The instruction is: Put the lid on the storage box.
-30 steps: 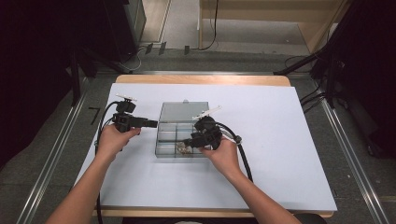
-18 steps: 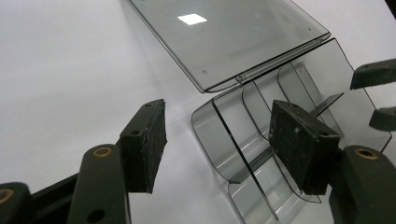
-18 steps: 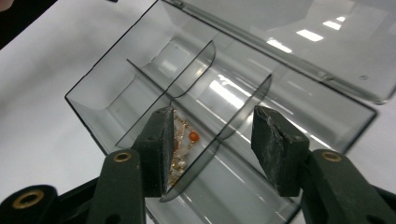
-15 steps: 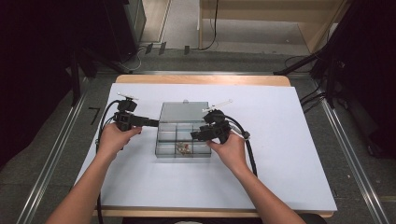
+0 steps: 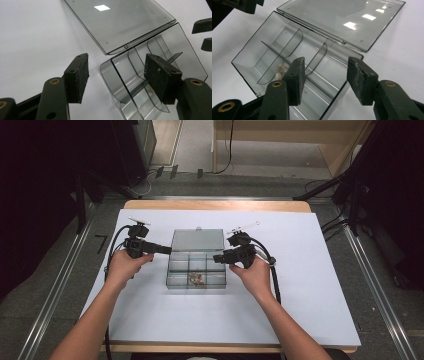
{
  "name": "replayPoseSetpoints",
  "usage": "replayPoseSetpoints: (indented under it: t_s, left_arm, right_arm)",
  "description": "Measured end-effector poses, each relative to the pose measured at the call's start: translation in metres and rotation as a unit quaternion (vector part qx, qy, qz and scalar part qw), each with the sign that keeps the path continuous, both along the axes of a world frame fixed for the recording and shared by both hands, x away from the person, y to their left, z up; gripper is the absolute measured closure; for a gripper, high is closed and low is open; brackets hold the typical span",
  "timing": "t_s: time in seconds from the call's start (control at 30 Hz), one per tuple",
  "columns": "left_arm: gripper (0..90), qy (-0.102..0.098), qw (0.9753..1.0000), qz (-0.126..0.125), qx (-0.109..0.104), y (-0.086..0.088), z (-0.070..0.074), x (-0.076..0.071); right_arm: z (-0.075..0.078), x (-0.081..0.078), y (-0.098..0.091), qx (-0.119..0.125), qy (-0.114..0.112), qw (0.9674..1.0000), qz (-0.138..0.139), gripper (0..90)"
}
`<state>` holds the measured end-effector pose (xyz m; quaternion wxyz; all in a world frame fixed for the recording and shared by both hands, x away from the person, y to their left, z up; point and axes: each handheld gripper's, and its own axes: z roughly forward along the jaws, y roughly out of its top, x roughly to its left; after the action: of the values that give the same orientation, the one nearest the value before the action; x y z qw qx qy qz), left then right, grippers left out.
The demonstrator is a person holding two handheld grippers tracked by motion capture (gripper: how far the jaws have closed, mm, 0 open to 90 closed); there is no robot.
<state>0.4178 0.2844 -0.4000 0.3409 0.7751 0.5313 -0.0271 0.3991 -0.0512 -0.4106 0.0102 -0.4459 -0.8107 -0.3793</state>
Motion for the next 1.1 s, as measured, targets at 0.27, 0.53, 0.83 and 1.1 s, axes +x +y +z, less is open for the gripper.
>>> replayPoseSetpoints:
  t_s: [0.27, 0.53, 0.83, 1.1]
  left_arm:
    - [37.6, 0.006, 1.0000, 0.006, 0.000, -0.002, 0.000, 0.007]
    - [38.1, 0.017, 0.9997, 0.015, 0.000, -0.002, -0.005, 0.016]
    - [40.2, 0.029, 0.9995, 0.010, 0.005, -0.006, -0.007, 0.023]
    - [43.4, 0.035, 0.9992, 0.010, 0.015, -0.011, -0.004, 0.032]
  right_arm:
    - [0.001, 0.008, -0.007, -0.001, 0.010, 0.9998, -0.017, 50.4]
    - [-0.002, 0.019, -0.012, 0.001, 0.023, 0.9991, -0.037, 51.5]
    - [-0.004, 0.034, -0.012, -0.004, 0.039, 0.9979, -0.051, 53.8]
    - [-0.008, 0.046, -0.009, -0.004, 0.057, 0.9966, -0.059, 55.4]
